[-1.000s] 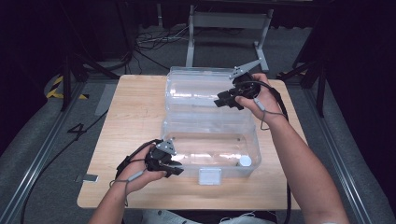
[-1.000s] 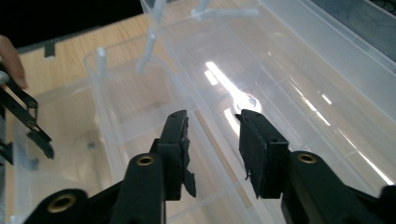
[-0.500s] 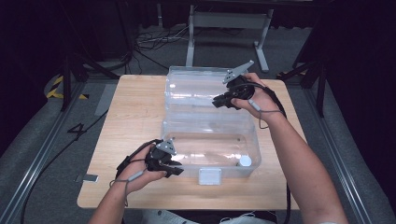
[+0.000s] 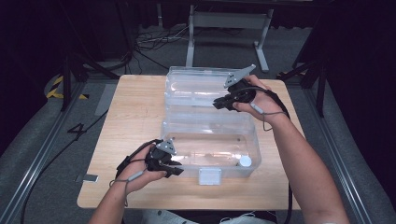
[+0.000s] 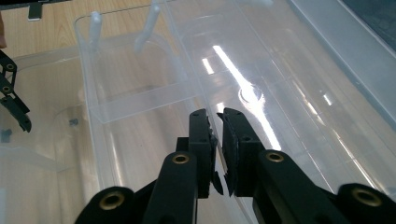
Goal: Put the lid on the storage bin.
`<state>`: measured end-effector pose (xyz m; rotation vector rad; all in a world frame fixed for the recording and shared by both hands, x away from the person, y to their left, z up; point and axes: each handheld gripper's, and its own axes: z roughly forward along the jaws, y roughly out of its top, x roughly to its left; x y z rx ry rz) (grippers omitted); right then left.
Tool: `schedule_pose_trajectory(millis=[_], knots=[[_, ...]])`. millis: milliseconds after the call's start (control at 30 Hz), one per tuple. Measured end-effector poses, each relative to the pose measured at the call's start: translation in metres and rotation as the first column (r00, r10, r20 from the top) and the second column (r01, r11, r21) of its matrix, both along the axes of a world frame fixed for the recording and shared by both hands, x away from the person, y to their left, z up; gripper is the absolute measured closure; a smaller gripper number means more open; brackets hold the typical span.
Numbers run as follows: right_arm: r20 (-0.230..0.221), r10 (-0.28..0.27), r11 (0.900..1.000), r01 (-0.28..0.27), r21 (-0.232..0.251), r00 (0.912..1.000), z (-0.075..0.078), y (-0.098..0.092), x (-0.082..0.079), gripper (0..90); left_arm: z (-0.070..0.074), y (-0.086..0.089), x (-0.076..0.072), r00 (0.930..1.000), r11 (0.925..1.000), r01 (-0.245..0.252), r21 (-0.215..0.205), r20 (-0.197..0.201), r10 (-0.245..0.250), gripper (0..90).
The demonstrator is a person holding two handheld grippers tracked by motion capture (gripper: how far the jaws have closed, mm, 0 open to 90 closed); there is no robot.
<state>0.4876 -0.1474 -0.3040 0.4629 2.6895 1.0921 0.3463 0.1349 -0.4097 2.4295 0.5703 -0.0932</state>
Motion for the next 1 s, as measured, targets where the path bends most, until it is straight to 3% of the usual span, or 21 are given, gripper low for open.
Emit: schedule_pose_trajectory(millis=[1000], knots=[[0.045, 0.08, 0.997, -0.079, -0.018, 0.9958, 0.01, -0.002, -0.039, 84.2, 0.0, 0.0, 0.0, 1.0, 1.0, -0.007, -0.001, 0.001, 0.007, 73.5]])
